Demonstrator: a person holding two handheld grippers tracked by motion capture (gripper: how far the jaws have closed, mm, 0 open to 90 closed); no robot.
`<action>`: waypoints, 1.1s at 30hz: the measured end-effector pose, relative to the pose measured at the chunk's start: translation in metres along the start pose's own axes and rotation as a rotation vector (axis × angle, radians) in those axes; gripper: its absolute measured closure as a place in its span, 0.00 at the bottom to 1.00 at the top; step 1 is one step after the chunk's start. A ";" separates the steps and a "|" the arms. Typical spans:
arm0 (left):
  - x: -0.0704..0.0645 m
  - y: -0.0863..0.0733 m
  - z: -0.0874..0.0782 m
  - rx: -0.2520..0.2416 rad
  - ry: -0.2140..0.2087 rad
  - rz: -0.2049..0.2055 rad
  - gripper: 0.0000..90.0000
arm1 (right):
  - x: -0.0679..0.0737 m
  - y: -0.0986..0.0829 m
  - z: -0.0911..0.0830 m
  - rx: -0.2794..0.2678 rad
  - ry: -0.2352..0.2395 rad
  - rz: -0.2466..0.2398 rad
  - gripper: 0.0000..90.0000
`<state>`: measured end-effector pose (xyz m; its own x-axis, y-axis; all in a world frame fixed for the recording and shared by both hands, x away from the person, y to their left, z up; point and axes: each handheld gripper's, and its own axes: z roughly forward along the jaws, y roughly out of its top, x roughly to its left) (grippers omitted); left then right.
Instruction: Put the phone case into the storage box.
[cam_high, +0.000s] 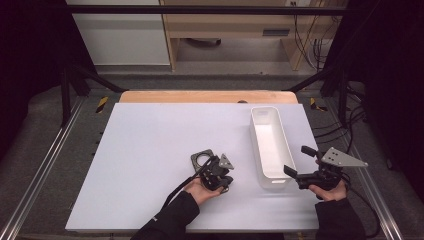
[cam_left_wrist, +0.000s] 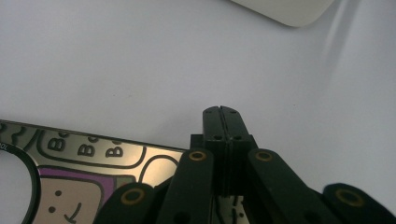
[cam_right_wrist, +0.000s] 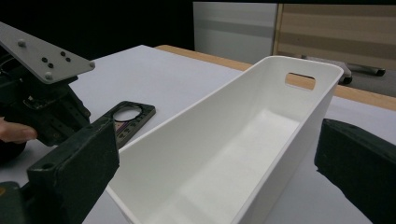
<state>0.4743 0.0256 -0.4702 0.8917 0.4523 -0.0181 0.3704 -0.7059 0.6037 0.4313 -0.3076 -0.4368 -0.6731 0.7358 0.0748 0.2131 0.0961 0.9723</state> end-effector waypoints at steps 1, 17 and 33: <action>0.000 0.000 0.000 0.005 0.001 0.005 1.00 | 0.000 0.000 0.000 0.000 0.001 0.001 0.01; -0.001 -0.004 -0.008 0.060 0.007 0.037 1.00 | 0.000 0.000 -0.001 -0.002 0.001 0.000 0.01; 0.003 -0.020 -0.024 0.086 -0.001 0.035 1.00 | 0.000 0.000 0.000 0.000 -0.001 -0.001 0.01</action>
<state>0.4633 0.0536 -0.4633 0.9048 0.4259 0.0008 0.3600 -0.7657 0.5330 0.4312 -0.3079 -0.4369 -0.6725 0.7363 0.0741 0.2130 0.0968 0.9722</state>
